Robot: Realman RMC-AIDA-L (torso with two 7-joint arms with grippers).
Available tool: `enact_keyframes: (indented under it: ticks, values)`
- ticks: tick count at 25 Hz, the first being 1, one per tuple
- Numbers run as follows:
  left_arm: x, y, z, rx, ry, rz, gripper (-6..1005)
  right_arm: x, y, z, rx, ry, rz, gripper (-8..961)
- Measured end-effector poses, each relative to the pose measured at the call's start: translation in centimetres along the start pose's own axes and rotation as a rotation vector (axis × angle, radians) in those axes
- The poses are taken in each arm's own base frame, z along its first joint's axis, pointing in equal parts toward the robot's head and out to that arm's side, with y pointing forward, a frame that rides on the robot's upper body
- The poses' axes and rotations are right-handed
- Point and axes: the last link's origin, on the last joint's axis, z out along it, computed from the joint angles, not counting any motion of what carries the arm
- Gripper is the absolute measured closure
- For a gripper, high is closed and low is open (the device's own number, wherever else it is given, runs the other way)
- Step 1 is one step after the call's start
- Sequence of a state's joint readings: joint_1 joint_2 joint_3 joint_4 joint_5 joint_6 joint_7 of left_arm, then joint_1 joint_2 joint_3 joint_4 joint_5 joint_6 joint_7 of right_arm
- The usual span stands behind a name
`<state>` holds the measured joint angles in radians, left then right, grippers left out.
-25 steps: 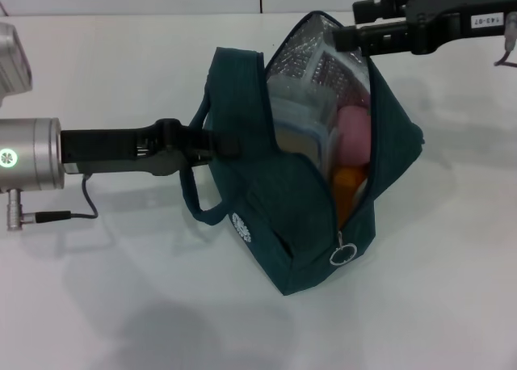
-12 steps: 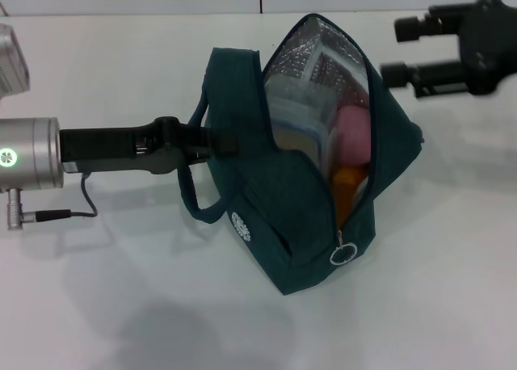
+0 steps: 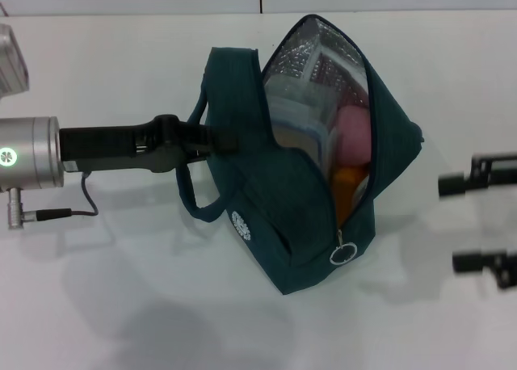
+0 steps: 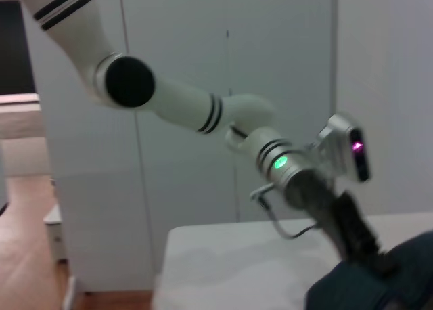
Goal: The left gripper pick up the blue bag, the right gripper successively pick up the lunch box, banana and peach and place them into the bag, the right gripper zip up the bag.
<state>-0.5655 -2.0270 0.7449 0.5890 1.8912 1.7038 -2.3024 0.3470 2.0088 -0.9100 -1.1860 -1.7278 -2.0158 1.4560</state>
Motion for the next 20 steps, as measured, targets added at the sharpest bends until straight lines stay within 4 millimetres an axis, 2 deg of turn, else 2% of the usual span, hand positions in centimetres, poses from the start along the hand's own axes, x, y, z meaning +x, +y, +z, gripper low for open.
enact_keyframes:
  ticks: [5,8,14,20]
  values:
    - [0.0,0.0,0.0,-0.001,0.010,-0.002,959,4.5,0.7,0.9,-0.024,0.018,0.099,239]
    - [0.1,-0.1,0.0,0.004,0.015,0.000,959,7.5,0.2,2.7,0.018,0.030,0.157,241]
    - [0.3,0.0,0.1,0.004,0.013,0.005,959,9.1,-0.8,4.6,0.059,0.024,0.169,240]
    - [0.5,0.1,0.1,0.005,0.013,0.009,959,9.5,-1.3,6.4,0.048,0.010,0.169,241]
